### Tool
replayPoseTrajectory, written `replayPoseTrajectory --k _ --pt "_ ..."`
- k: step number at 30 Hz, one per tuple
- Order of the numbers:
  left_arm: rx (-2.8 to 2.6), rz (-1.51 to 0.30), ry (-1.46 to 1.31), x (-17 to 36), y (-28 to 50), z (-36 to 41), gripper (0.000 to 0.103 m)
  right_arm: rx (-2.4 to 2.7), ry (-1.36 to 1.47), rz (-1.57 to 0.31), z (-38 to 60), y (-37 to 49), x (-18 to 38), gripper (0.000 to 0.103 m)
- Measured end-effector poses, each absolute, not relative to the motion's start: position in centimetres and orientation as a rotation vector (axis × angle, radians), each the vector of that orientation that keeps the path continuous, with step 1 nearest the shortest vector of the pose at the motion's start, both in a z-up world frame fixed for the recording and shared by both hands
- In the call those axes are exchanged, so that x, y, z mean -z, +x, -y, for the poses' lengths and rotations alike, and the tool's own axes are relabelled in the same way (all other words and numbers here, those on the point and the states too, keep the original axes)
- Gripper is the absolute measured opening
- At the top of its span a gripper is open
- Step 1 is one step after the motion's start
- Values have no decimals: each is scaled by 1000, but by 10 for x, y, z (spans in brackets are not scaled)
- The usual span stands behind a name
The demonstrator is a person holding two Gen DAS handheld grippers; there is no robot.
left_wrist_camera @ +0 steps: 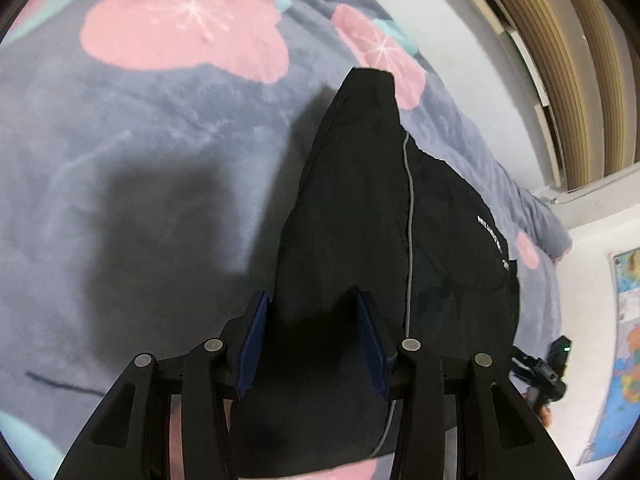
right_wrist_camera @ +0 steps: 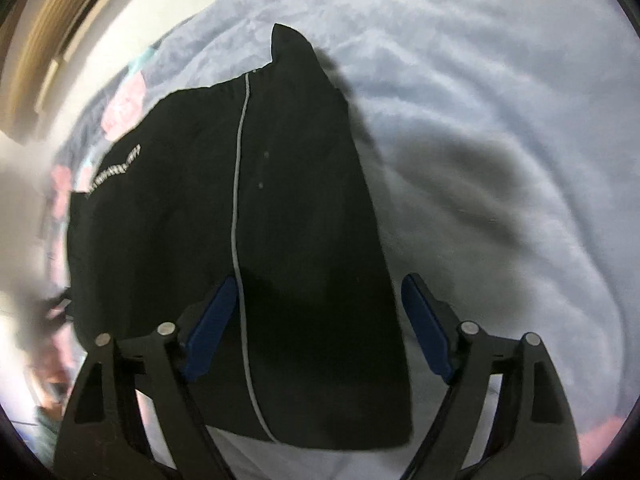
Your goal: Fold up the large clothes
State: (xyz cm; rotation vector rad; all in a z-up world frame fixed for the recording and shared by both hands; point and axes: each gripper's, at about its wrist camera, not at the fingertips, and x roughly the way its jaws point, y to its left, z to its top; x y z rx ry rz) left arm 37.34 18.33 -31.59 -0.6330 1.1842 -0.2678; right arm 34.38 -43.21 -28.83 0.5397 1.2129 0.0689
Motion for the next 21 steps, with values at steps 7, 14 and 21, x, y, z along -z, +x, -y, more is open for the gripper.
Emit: replayPoseTrajectory --k 7,14,21 --pt "398 -1257 -710 342 404 -173 61 -262 699 -1291 432 363 320 100" --pt "468 -1309 -718 355 427 -150 63 -337 751 -1309 421 382 340 103" --pt "399 -1250 -524 335 424 -116 40 -317 712 -1240 418 370 323 69"
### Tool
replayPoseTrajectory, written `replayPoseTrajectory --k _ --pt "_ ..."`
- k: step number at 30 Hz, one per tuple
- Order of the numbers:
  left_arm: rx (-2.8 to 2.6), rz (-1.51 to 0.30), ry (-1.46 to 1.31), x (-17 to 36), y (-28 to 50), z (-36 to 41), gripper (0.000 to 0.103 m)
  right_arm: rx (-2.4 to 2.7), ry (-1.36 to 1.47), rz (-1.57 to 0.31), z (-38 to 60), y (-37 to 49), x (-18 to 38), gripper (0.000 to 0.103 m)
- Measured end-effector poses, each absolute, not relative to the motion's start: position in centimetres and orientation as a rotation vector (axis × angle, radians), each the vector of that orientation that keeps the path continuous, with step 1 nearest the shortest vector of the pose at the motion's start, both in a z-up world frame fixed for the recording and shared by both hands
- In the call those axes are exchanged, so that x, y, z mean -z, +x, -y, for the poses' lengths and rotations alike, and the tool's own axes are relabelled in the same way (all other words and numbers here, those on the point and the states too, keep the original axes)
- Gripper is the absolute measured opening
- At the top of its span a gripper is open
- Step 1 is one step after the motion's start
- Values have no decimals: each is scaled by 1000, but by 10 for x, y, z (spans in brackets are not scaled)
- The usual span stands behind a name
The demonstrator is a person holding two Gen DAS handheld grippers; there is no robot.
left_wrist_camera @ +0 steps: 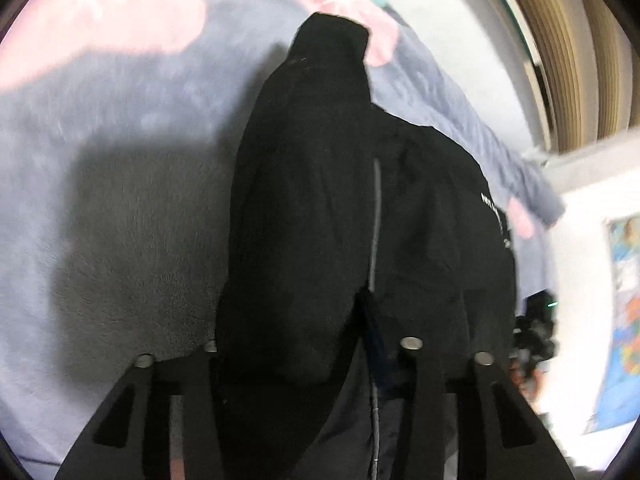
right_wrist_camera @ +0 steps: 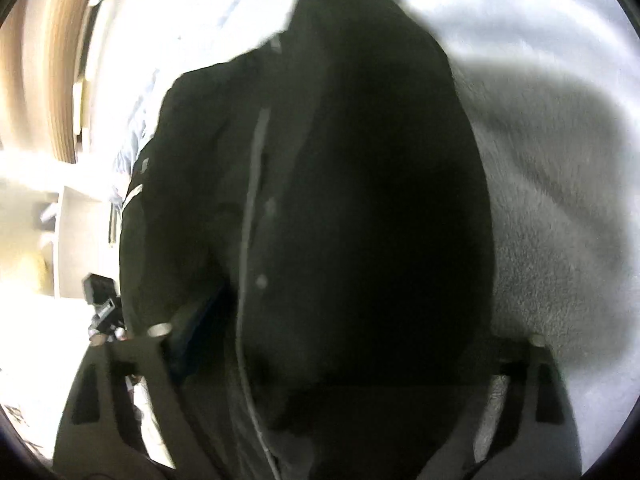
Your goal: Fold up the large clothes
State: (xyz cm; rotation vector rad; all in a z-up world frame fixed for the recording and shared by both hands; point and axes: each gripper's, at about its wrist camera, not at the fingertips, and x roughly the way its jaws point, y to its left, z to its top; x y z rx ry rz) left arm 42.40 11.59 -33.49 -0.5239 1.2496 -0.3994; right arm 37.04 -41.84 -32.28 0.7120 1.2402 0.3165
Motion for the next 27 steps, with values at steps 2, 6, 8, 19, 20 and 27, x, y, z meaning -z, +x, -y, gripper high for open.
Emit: replayPoseTrajectory --k 2,6,8,19,20,27 --pt "380 -1220 -477 322 416 -108 35 -313 652 -1226 414 361 307 48" --pt "394 -1130 -494 293 398 -105 28 -286 524 -1196 401 345 277 35" --pt "412 -1074 -503 273 383 -104 24 -287 483 -1163 394 331 258 32" --pt "494 -901 -427 165 271 -117 15 -320 347 -1046 368 217 157 30" --pt "503 -883 -424 153 254 -121 14 -322 340 -1037 370 202 150 30" --pt "562 -879 -400 128 169 -120 10 -310 288 -1054 352 113 133 30"
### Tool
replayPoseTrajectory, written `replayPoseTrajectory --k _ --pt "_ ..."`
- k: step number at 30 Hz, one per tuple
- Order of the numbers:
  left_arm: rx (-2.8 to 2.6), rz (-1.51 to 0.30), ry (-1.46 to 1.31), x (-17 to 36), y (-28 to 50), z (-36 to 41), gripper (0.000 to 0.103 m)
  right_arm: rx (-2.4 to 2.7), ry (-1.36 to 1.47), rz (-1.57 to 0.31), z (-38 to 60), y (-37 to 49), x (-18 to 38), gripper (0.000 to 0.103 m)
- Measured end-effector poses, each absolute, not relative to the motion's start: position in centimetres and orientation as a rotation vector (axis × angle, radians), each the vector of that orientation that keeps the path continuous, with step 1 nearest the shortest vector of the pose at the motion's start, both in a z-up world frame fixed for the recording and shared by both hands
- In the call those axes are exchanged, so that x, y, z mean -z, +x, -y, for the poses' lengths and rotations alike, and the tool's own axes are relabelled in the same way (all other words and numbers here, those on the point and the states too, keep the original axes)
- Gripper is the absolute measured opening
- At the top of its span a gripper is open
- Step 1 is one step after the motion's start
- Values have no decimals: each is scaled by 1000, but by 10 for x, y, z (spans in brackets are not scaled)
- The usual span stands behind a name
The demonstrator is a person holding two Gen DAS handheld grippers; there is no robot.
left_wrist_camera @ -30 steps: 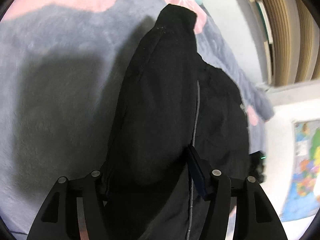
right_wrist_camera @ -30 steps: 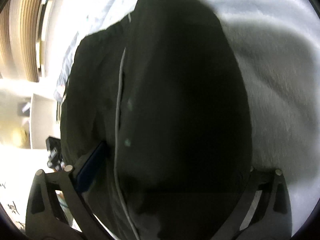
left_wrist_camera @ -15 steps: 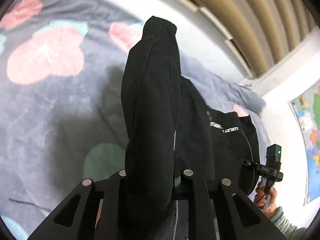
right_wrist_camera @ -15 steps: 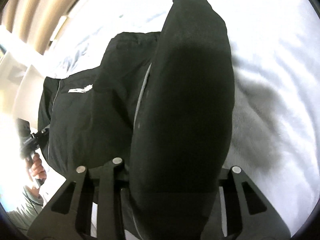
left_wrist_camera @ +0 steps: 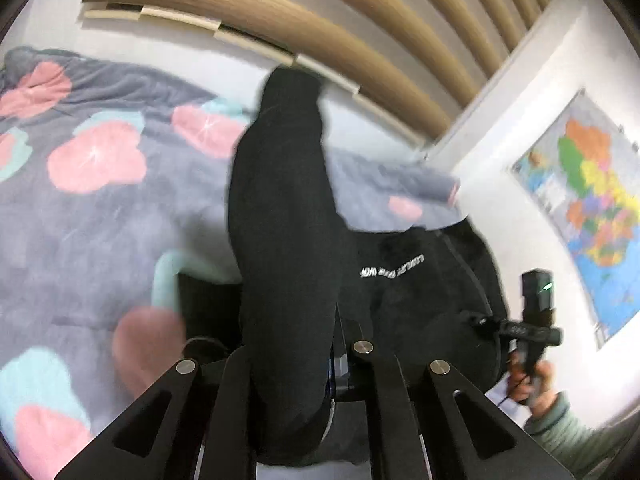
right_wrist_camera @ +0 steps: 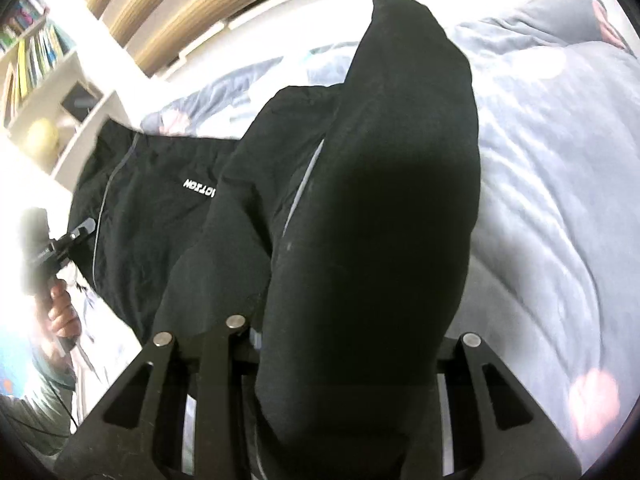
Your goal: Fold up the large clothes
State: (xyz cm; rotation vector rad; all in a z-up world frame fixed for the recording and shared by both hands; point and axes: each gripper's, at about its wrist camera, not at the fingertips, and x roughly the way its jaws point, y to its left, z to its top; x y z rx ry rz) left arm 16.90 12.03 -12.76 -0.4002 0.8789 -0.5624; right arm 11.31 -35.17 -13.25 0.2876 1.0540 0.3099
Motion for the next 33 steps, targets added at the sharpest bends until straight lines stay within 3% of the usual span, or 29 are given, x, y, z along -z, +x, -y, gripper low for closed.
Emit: replayPoseTrajectory --k 6,8,11,13,17,26,32,33 --pt "391 -1039 -420 207 164 -136 14 -147 346 -1218 369 66 213 34" --pt "301 -1120 -473 247 184 -151 22 -57 363 -1289 387 64 249 49" --pt "243 -1205 -525 291 202 -161 33 0 506 -1325 417 56 286 60" --pt "224 -1240 -523 304 205 -163 43 9 616 -1331 432 48 296 72" --pt "250 -1224 -543 303 205 -170 46 -17 619 -1334 439 39 298 76" --pt "365 -1365 -636 338 236 -185 75 -84 623 -1389 417 61 309 93" --pt "518 -1425 -800 372 250 -171 76 -119 659 -1411 412 77 316 96" --pt "530 -1430 -804 374 250 -167 70 -122 673 -1407 415 79 318 96"
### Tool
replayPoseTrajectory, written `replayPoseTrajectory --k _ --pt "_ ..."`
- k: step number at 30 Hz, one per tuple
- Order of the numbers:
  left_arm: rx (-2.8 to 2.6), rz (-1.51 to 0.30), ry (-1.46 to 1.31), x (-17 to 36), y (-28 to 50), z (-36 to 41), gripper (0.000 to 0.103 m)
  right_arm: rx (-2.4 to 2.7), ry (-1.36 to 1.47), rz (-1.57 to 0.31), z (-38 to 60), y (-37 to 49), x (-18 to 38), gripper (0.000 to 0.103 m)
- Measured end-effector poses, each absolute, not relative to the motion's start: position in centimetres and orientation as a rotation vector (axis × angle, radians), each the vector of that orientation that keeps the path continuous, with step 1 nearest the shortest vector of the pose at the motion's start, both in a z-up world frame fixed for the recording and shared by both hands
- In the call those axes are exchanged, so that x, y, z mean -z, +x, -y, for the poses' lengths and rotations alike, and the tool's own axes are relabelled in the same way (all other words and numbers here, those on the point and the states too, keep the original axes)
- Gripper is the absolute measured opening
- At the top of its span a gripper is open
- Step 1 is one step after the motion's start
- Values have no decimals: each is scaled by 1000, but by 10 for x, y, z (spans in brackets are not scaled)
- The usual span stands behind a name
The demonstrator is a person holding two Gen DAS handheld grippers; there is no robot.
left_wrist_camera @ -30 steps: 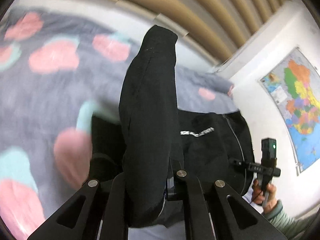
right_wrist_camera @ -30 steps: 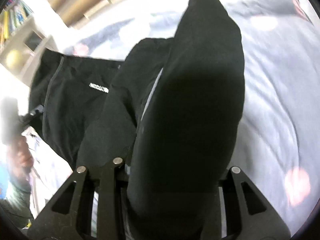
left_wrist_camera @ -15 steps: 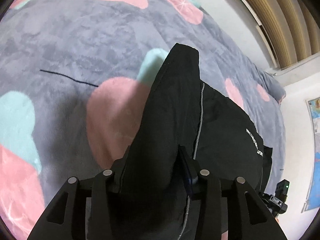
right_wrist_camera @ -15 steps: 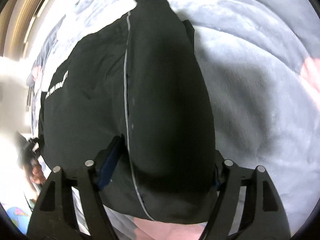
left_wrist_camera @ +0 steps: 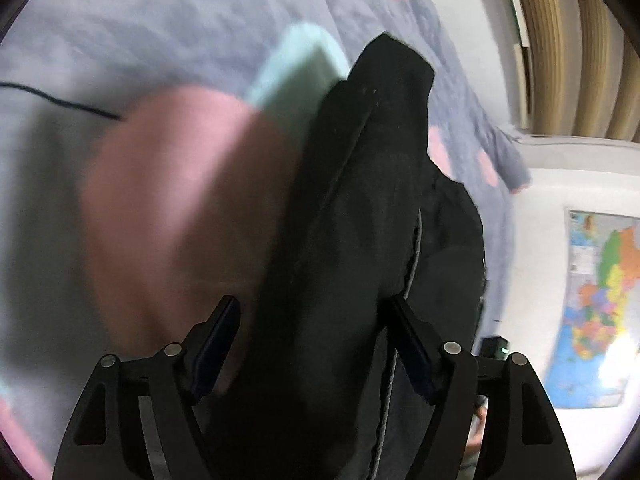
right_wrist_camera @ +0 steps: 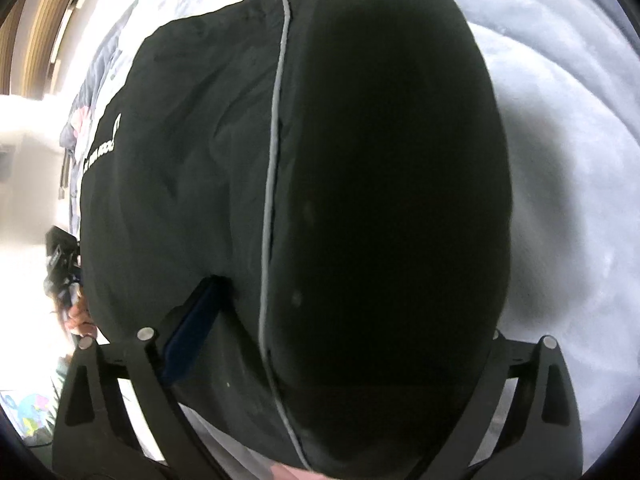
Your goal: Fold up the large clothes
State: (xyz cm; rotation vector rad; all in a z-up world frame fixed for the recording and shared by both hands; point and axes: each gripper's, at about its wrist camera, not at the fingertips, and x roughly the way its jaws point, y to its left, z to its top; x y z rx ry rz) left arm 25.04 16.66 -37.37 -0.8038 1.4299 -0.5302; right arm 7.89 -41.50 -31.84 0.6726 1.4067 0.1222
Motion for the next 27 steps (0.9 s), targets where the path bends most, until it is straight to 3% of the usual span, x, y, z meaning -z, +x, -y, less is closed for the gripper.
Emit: replayPoseTrajectory --k 1,2,3,4,5,8,16,19,24,26,27 --pt "549 -1417 -797 373 251 -160 54 -128 678 -1399 418 78 319 92" --pt "539 -1391 -766 369 249 -155 52 -129 672 -1382 421 78 318 81" --pt "538 -1367 -735 363 247 -151 43 -117 658 -1355 423 77 313 75" --pt "543 -1326 -691 352 241 -147 33 -109 655 -1338 425 76 309 63" --pt "549 -1285 -668 339 233 -145 31 -104 649 -1325 426 74 304 49" --pt "619 -1213 -701 306 207 -144 26 -131 590 -1283 424 69 282 36" --pt "641 -1045 -670 219 113 -144 25 -274 407 -1156 399 58 190 31" --pt "626 -1010 -691 210 87 -157 25 -308 368 -1146 397 39 170 31" --pt "519 -1091 -733 253 81 -167 26 -278 370 -1222 384 34 207 32" --pt "392 -1181 -702 291 90 -168 29 -228 342 -1283 385 33 242 35" --pt "343 -1217 -696 305 95 -171 36 -193 325 -1321 386 34 261 40"
